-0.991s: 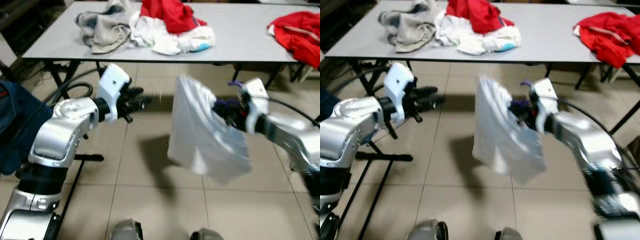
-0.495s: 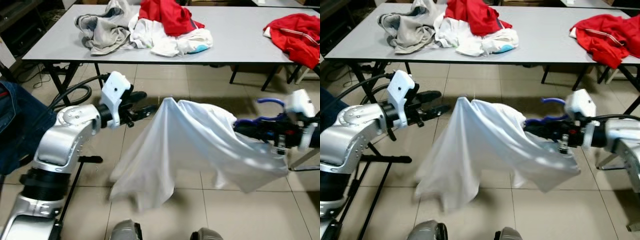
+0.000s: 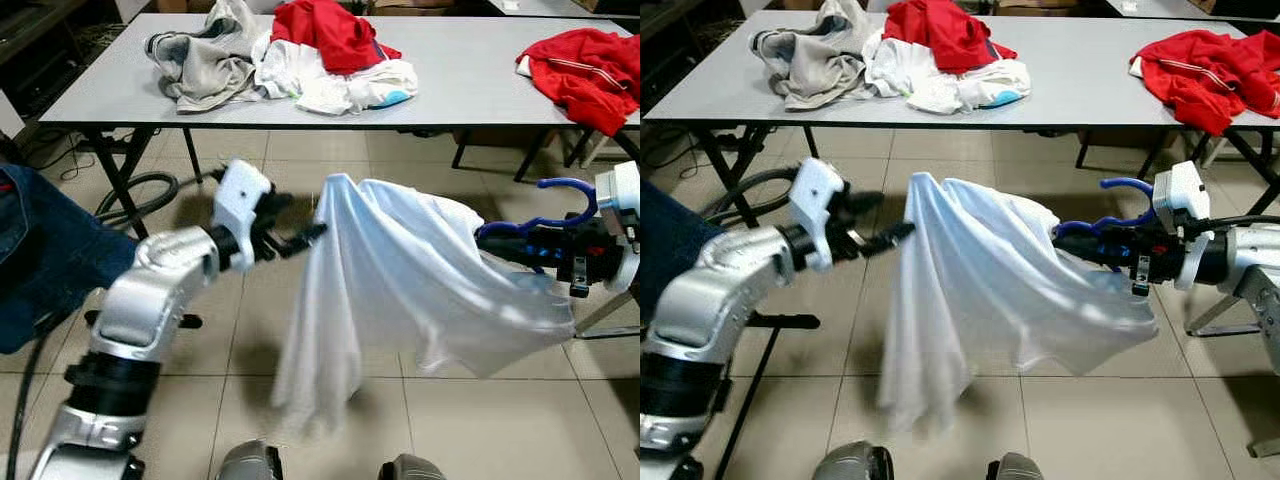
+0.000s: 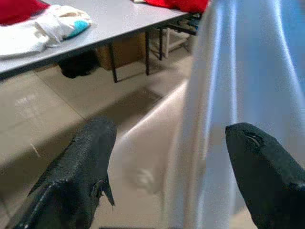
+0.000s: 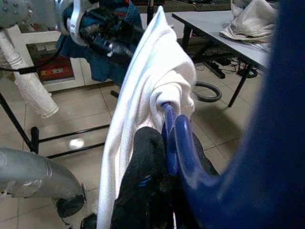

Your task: Hang hanger

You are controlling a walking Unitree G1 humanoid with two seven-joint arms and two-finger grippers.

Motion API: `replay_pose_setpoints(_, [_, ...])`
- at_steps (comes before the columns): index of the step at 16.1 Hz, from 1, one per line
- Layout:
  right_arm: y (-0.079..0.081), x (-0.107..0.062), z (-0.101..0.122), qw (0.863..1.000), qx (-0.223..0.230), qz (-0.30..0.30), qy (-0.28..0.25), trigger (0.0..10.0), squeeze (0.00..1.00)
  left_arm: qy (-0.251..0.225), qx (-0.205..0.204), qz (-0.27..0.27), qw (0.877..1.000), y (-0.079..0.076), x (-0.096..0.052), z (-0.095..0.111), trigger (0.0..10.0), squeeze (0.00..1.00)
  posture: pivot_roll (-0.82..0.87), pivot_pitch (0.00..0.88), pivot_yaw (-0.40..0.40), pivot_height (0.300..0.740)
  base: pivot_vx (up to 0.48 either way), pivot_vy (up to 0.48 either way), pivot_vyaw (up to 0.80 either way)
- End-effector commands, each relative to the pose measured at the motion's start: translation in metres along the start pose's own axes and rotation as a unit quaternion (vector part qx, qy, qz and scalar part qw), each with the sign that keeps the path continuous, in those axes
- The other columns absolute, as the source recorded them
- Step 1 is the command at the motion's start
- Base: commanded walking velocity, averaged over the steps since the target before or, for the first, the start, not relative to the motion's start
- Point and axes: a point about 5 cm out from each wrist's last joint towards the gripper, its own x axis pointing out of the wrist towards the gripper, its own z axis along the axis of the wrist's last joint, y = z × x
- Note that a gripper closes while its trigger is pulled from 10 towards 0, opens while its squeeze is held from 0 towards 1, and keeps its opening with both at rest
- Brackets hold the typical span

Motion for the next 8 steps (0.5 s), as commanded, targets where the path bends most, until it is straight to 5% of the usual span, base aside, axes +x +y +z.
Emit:
replay_pose_setpoints(1, [-0.0024, -0.003, 0.0122, 1.0, -0.022, -0.003, -0.021, 10.0, 0.0, 0.0, 0.001, -0.001, 1.0, -0.0019, 0.0016, 0.0006, 10.0, 0.02, -0.14, 0.0, 0.011, 0.74, 0.0, 0.0, 0.0])
replay_pose_setpoints(2, [-0.0032, -0.0033, 0.0122, 1.0, -0.023, -0.005, -0.02, 10.0, 0.0, 0.003, -0.003, 0.011, 1.0, -0.0007, 0.0036, -0.002, 1.2, 0.0, -0.14, 0.0, 0.015, 0.74, 0.0, 0.0, 0.0])
replay_pose_setpoints(3, [-0.0037, -0.0039, 0.0122, 1.0, -0.023, -0.006, -0.019, 10.0, 0.0, 0.0, -0.009, 0.019, 1.0, 0.0003, 0.0043, -0.0031, 0.0, 0.0, -0.14, 0.0, 0.015, 0.74, 0.0, 0.0, 0.0])
replay_pose_setpoints(8, [-0.0045, -0.0049, 0.0121, 0.999, -0.025, -0.009, -0.017, 10.0, 0.0, -0.018, -0.034, 0.049, 0.998, 0.0056, 0.0061, -0.0022, 0.0, 0.0, -0.14, 0.0, 0.017, 0.74, 0.0, 0.0, 0.0])
